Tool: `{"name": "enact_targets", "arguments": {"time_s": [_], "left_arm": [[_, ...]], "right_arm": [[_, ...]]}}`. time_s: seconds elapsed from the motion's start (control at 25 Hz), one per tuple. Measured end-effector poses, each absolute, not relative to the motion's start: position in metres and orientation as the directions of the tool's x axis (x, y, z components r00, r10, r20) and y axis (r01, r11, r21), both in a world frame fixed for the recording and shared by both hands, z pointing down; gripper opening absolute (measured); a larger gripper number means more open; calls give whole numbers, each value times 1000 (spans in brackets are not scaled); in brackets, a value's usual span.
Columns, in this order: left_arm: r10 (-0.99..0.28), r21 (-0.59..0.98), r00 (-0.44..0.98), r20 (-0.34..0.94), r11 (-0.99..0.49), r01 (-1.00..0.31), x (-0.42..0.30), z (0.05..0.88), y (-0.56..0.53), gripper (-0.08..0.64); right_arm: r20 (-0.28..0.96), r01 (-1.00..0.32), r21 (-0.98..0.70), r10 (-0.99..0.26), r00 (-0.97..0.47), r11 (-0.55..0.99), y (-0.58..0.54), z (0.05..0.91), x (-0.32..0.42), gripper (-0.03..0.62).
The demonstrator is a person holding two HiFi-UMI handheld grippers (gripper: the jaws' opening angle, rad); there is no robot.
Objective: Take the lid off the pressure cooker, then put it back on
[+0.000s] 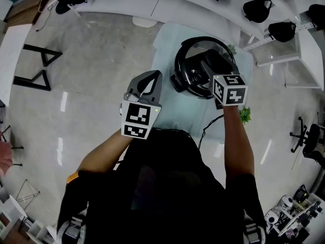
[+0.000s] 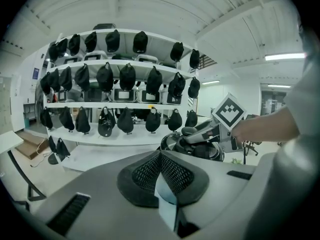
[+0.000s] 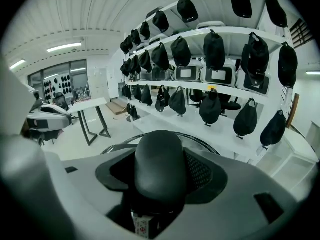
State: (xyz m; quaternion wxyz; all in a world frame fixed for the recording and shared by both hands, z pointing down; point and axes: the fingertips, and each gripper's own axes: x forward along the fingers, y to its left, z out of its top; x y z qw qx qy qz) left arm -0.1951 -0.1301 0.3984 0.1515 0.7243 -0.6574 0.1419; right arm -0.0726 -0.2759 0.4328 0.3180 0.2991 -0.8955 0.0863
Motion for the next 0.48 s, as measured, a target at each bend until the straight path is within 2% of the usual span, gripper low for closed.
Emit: {"name": "enact_targets", "arguments": {"time_s": [0.48], "left_arm": [[-900,52,124,419,-113,-992,-189,408,-143,8]], "right_arm": [[629,-555,9,-437,-644,832,-278,446,-77,291]]}}
